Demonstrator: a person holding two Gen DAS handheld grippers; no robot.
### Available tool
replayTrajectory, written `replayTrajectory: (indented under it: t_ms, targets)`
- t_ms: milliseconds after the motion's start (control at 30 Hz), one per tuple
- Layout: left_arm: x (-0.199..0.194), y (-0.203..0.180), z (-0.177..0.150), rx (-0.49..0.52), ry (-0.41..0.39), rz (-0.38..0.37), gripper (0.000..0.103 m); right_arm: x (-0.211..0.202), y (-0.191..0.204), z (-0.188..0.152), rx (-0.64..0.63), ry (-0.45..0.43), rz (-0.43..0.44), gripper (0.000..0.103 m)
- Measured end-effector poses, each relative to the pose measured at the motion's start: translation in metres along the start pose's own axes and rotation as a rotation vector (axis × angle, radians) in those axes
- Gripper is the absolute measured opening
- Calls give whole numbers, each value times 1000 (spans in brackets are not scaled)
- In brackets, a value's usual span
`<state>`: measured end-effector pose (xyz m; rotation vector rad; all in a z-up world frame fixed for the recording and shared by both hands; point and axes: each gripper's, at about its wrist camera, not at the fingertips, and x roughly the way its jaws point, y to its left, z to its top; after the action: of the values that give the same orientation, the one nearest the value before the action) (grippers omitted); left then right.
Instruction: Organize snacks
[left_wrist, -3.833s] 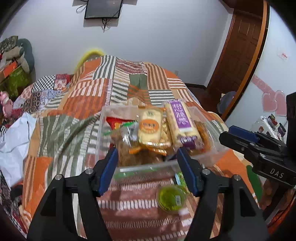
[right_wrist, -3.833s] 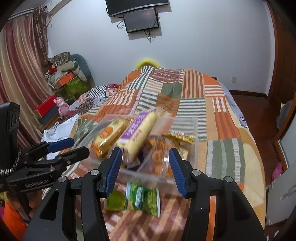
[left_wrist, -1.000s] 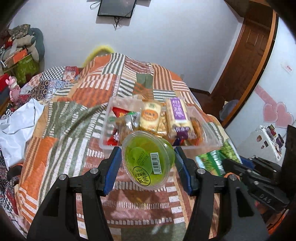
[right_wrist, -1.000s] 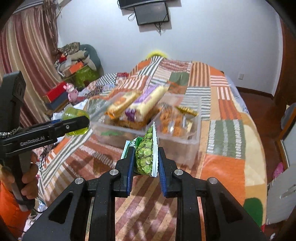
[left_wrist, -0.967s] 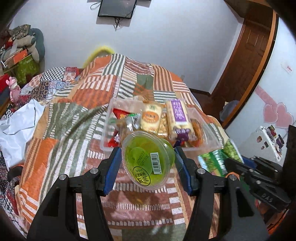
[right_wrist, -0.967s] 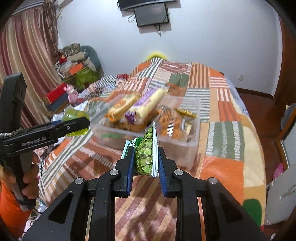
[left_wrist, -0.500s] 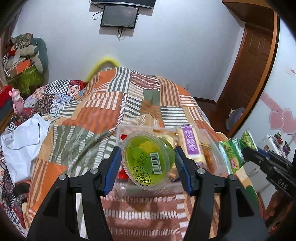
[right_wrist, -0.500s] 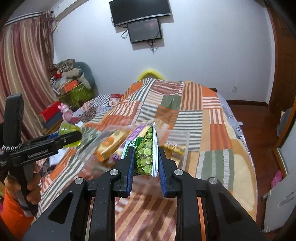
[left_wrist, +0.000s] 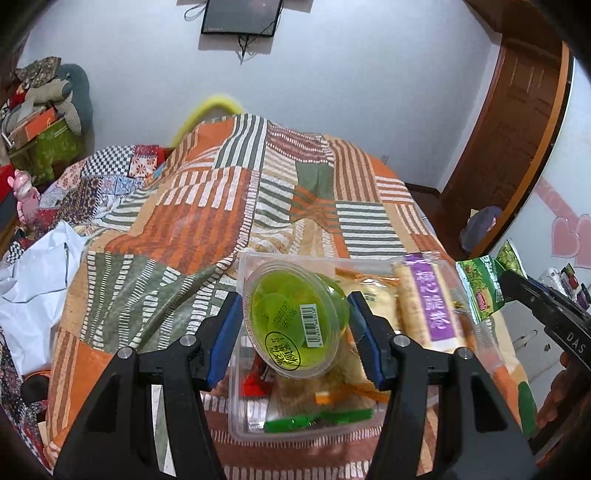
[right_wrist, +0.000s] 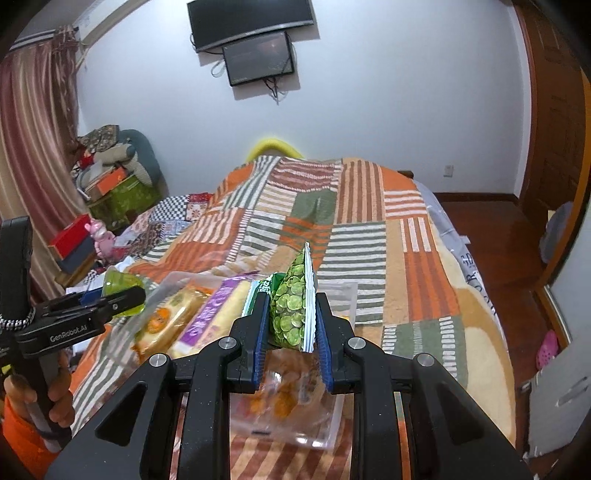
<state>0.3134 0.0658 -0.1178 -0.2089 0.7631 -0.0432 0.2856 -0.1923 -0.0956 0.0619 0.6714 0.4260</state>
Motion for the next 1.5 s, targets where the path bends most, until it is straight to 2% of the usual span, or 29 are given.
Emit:
replayTrajectory:
  t_ms: [367,567,600,800,1067,1367,1500]
  targets:
    - [30,7,1,-7,42,3,58,29,-2,3,40,60,21,21]
    - [31,12,2,-26,57,-25,60,39,2,-4,16,112,12,25]
    - [31,12,2,-31,61,-29,64,39,0,-4,23,123,22,25]
    - [19,12,3,-28,45,-27,67,29,-2,-5,11,121,11,30]
    - [-24,3,-1,-4,-7,-24,67,-9,5,-4,-4,70,15,32]
    - [-113,-22,-10,56,-155,-44,67,-75,24,-4,-52,-40,31,33]
    - [-155,-38,-20,97,-236,-41,78,-110,34,-6,-58,-110,43,43]
